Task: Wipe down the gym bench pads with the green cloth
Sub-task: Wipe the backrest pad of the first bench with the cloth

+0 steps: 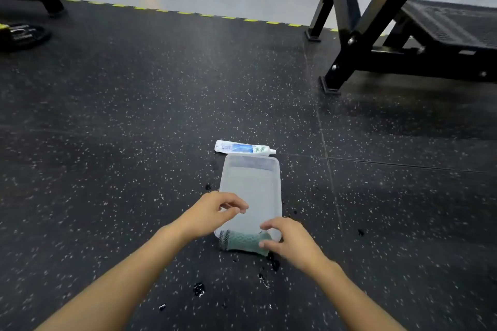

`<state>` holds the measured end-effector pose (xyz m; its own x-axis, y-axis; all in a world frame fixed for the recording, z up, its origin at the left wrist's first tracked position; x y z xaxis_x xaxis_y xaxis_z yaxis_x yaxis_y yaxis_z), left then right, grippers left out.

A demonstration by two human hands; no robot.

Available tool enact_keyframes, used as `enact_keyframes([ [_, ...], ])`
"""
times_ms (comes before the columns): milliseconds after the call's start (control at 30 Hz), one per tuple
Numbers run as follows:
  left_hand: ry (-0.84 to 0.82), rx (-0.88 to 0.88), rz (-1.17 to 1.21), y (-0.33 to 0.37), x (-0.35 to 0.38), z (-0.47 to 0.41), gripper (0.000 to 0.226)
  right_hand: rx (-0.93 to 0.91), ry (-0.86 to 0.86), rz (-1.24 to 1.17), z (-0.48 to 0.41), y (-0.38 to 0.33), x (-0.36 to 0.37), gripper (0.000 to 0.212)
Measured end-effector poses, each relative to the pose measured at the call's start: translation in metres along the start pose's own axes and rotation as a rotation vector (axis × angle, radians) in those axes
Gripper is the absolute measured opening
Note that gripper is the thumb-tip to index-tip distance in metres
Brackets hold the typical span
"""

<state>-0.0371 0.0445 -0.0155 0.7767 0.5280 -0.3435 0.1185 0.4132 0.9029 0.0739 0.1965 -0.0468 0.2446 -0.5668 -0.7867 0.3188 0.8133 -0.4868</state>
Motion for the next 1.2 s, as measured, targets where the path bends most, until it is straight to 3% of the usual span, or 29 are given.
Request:
enact_keyframes([
  [133,0.008,-0.024,-0.007,-0.009,0.0,-0.003,0.028,0.039,0.033,0.234,-0.004,-0.001,0.006,0.029],
  [233,0.019,-0.044,0.012,-0.011,-0.001,-0.004,0.029,0.03,0.102,0.229,-0.006,-0.005,-0.001,0.013],
  [367,0.025,-0.044,0.027,-0.009,-0.003,-0.004,0.028,-0.024,0.102,0.256,-0.008,-0.014,-0.011,0.01],
  [600,-0.01,-0.032,-0.009,-0.003,-0.006,-0.005,0.025,-0.094,0.163,0.102,-0.004,-0.031,-0.032,0.006],
  [833,-0.039,0.008,0.0,0.027,-0.014,-0.009,0.026,-0.278,0.255,-0.098,-0.007,-0.058,-0.069,0.012],
  [1067,-0.097,0.053,0.132,0.076,-0.026,-0.014,0.036,-0.312,0.361,-0.187,-0.014,-0.085,-0.114,0.014],
  [1200,-0.145,-0.035,0.304,0.095,-0.042,-0.019,0.046,-0.34,0.402,-0.275,-0.007,-0.102,-0.149,0.017],
])
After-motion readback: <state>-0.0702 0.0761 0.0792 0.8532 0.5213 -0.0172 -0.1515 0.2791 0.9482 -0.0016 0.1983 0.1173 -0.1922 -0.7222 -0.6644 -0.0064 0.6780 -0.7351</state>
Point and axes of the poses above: each hand's wrist, its own z-axis away from the middle knuckle, its own x-axis out of the palm, y = z × x, the point moved 6 cm from there along -z, towards the middle knuckle, and after that the axes turned 8 degrees about z, right-handed, at the moved point
